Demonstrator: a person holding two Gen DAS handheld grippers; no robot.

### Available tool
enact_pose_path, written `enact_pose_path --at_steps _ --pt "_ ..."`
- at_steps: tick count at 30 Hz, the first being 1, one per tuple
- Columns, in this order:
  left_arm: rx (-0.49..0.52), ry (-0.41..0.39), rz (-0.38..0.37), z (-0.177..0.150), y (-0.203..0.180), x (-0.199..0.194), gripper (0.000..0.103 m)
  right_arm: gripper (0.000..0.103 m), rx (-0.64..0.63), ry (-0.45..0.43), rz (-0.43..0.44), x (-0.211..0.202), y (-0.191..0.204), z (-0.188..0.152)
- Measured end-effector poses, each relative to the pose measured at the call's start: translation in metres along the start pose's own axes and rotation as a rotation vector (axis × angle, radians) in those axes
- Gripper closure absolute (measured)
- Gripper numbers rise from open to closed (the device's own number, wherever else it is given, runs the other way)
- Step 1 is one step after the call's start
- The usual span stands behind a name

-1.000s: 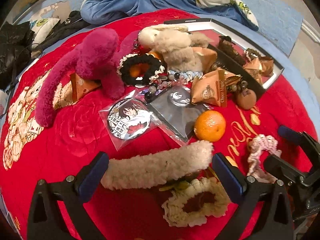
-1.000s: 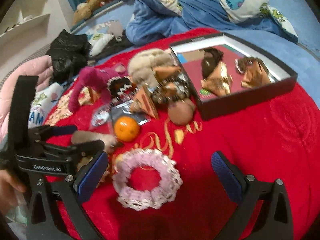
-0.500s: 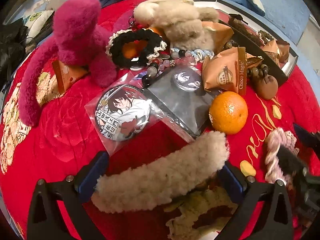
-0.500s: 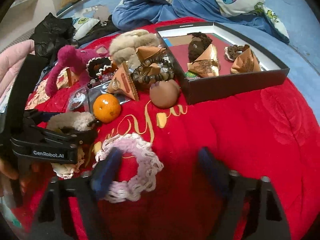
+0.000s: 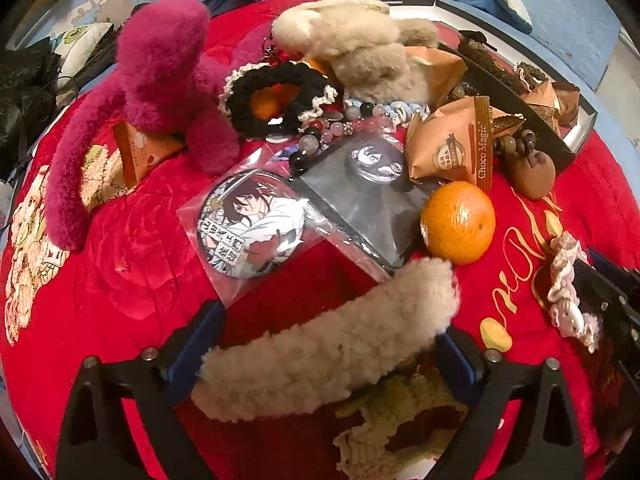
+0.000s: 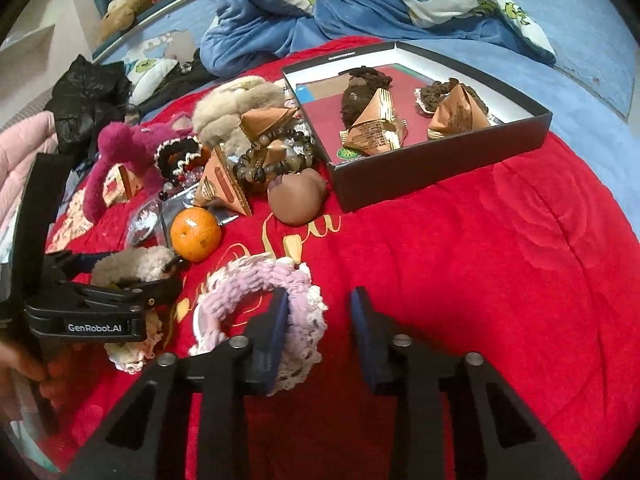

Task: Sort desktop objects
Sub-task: 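Reach left gripper to beige fluffy strip while right gripper reaches pink crocheted scrunchie, then close left gripper on beige fluffy strip while right gripper grasps pink crocheted scrunchie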

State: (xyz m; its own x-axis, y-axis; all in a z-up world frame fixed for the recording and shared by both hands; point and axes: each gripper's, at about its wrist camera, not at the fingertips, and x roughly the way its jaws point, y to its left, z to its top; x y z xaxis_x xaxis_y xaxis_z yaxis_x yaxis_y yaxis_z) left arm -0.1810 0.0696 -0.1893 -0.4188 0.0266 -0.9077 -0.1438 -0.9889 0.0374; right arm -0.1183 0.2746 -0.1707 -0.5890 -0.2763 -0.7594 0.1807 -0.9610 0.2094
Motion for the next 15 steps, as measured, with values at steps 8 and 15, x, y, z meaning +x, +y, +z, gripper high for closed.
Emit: enact_pose_path --at_steps 8,15 --pt "0.048 -0.036 0.017 -0.001 -0.007 -0.016 0.018 0.080 -0.012 0.003 -0.022 -0.002 0.005 0.003" --pt "0.039 -0.053 0.014 0.000 -0.008 -0.030 0.021 0.083 -0.040 0.008 -0.056 -0.008 0.011 0.007"
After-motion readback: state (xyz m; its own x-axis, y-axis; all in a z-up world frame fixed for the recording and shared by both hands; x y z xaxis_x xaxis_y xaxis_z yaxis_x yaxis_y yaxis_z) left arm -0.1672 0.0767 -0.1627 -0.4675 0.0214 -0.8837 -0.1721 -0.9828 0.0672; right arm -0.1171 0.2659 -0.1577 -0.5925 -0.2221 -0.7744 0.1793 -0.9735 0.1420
